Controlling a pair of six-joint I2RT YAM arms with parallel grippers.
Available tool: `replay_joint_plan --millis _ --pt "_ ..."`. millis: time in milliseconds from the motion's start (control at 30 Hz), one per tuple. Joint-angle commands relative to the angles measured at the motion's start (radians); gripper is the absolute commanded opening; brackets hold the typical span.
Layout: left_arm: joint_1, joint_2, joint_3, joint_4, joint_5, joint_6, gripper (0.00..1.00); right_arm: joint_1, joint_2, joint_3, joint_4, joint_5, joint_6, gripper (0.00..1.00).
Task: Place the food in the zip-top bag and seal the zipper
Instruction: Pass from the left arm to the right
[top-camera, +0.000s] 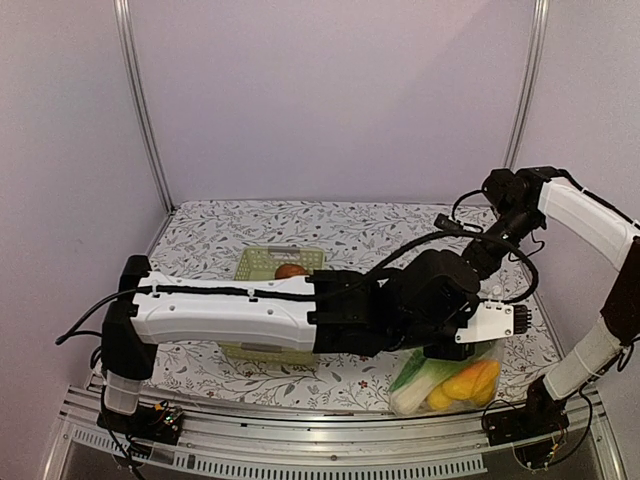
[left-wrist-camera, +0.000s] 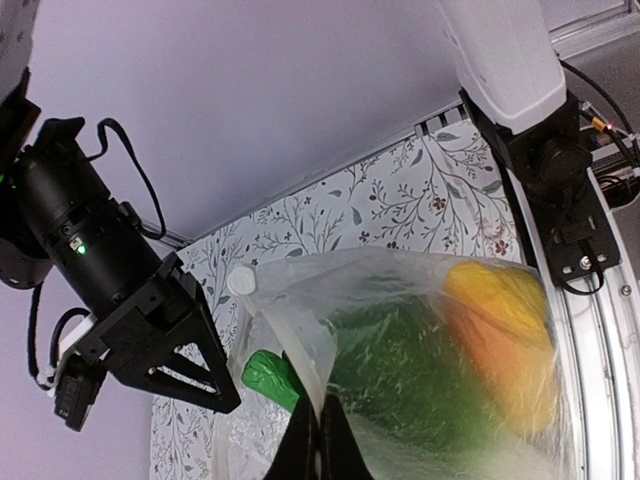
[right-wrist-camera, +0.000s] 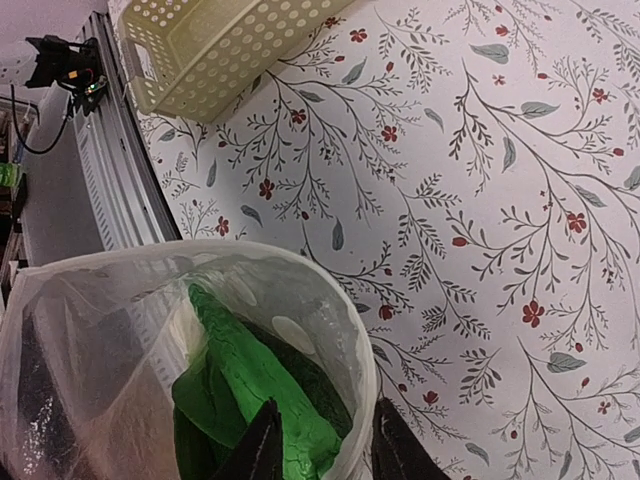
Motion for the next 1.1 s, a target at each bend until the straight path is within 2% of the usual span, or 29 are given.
replay_joint_plan --millis 0,100,167,233,333,367,533,733,1067 --pt "0.004 -0.032 -0.023 0.02 -0.017 -0.004 0.0 0.007 0.038 0.013 0.014 -0.019 0.018 0.28" --pt "0.004 -0.033 -0.028 0.024 -0.024 -0.001 0.0 0.008 0.06 0.012 0.002 -0.026 0.017 0.33" --pt "0.005 -0.034 -0.029 0.025 -0.025 -0.001 0.0 0.013 0.068 0.008 0.002 -0.025 0.016 0.32" --pt "0.005 -0.036 -0.032 0.029 -0.026 -0.003 0.0 0.016 0.071 0.006 0.005 -0.026 0.018 0.24" --pt "0.006 -0.038 -0.036 0.035 -0.03 -0.001 0.0 0.018 0.082 0.016 0.0 -0.026 0.022 0.02" --pt "0.007 -0.039 -0.038 0.038 -0.033 -0.002 0.0 0.018 0.084 0.026 -0.001 -0.027 0.023 0.0" --pt "0.025 -0.044 -0.051 0.053 -0.078 -0.03 0.0 0.017 0.07 0.133 0.003 -0.01 0.032 0.0" --pt "0.081 -0.093 -0.106 0.12 -0.118 -0.163 0.01 0.017 0.043 0.273 0.027 -0.019 0.089 0.0" --pt "0.159 -0.055 -0.13 0.134 -0.211 -0.269 0.04 0.018 0.037 0.188 0.097 -0.051 0.117 0.0"
